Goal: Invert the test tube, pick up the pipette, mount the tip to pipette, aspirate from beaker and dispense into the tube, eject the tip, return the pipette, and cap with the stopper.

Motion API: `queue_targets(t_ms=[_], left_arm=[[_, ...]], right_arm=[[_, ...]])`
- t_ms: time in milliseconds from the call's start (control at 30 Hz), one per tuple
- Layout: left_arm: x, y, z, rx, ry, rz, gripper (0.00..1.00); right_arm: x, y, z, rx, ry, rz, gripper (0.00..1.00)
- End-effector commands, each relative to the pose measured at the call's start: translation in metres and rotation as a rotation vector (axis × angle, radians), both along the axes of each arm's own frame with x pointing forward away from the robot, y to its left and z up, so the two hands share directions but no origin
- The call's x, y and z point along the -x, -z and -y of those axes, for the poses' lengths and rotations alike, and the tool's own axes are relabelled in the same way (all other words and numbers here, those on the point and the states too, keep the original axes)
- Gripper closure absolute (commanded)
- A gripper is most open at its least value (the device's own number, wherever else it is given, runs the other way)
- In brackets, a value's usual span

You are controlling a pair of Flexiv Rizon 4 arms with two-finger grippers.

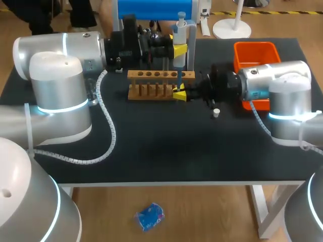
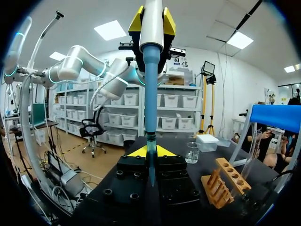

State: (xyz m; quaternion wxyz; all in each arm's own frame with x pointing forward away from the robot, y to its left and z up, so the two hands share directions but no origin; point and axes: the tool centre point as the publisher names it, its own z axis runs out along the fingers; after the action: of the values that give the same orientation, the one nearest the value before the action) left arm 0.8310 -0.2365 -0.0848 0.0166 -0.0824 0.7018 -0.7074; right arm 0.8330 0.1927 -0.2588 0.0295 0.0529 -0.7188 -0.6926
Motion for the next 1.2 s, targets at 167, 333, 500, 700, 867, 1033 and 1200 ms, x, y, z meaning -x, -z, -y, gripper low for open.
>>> queue_targets(t_ms=[167, 333, 500, 700, 867, 1033, 1200], left_arm=[[0.0017, 0.0087, 0.0011, 0.0, -0.001, -0.003, 1.0], [0.0017, 0.0087, 0.0011, 0.0, -0.001, -0.003, 1.0], [0.0017, 0.0087, 0.0011, 0.0, -0.001, -0.003, 1.0], [0.0017, 0.0087, 0.0011, 0.0, -0.001, -0.003, 1.0], [0.0017, 0.0087, 0.0011, 0.0, -0.001, -0.003, 1.0], [0.0017, 0.0087, 0.0011, 0.0, -0.001, -0.003, 1.0], [0.0017, 0.0087, 0.0011, 0.0, -0.001, -0.003, 1.0]], right_arm=[[0.0061, -0.0114, -0.0008, -0.002, 0.061, -0.008, 1.0], [0.006, -0.012, -0.0011, -0.004, 0.106, -0.021, 1.0], [0.006, -0.0121, -0.001, -0.003, 0.144, -0.024, 1.0], [0.0059, -0.0134, 0.0002, 0.006, 0.194, -0.015, 1.0], [0.006, -0.0142, 0.0012, 0.007, 0.215, -0.015, 1.0], [0.0065, -0.0137, 0.0017, 0.006, 0.211, -0.015, 1.0], [0.0069, -0.0114, 0.0029, 0.007, 0.196, -0.02, 0.22]])
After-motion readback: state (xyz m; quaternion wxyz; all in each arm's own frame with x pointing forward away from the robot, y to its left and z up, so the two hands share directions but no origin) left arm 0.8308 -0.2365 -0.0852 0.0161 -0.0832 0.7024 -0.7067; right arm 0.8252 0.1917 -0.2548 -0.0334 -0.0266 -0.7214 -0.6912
